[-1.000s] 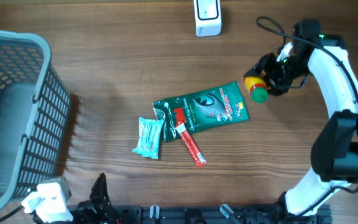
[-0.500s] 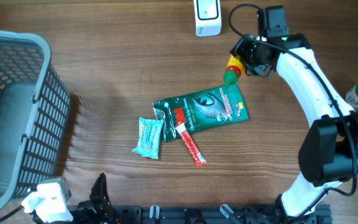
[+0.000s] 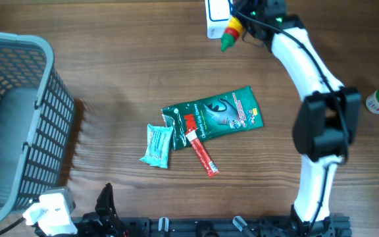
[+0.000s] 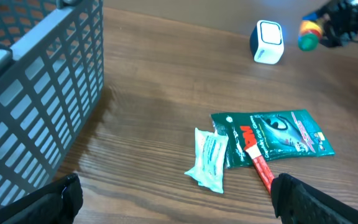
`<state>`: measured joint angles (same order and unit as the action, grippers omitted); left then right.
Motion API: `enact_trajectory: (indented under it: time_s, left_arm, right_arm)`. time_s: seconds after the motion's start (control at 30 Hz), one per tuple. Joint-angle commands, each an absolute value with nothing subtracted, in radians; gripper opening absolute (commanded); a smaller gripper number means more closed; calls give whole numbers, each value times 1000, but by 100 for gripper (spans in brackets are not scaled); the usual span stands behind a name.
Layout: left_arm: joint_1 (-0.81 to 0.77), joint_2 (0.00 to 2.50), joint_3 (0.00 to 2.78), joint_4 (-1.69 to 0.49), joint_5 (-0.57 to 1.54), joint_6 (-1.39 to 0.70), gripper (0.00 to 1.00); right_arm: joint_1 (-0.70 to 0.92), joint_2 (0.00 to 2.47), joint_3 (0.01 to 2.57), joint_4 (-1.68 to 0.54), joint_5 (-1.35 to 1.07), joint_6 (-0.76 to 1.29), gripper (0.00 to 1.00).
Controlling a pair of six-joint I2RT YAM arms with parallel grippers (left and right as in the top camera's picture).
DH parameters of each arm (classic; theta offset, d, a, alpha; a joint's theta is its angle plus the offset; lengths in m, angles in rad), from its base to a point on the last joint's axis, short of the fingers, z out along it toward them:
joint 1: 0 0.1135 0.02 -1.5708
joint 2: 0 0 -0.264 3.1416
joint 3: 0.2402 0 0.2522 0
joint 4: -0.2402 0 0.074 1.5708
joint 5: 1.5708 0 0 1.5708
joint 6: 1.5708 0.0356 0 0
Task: Scan the item barcode
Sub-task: 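Carry the sriracha bottle up to the white device, then move the bottle right and set it down near the green jar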
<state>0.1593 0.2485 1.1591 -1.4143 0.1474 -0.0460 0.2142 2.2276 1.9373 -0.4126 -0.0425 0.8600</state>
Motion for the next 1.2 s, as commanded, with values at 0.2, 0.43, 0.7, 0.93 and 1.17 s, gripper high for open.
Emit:
enact_trajectory:
  time_s: [0.2, 0.43, 0.7, 0.93, 1.17]
  left_arm:
    - [166, 246, 1156, -1412, 155, -44, 100]
    - [166, 246, 1156, -1412, 155, -44, 100]
    - [166, 246, 1156, -1412, 155, -44, 100]
    - [166, 246, 1156, -1412, 155, -44, 100]
    - [166, 246, 1156, -1412, 155, -44, 100]
  right_arm:
    - [276, 2465, 2224, -314, 135, 883, 37]
    - [265, 2467, 2251, -295, 164, 885, 37]
    - [173, 2459, 2280, -506, 287, 864, 36]
    - [-72, 2448, 2278, -849, 344, 867, 34]
    - [-250, 2448, 2276, -1023, 445, 973, 44]
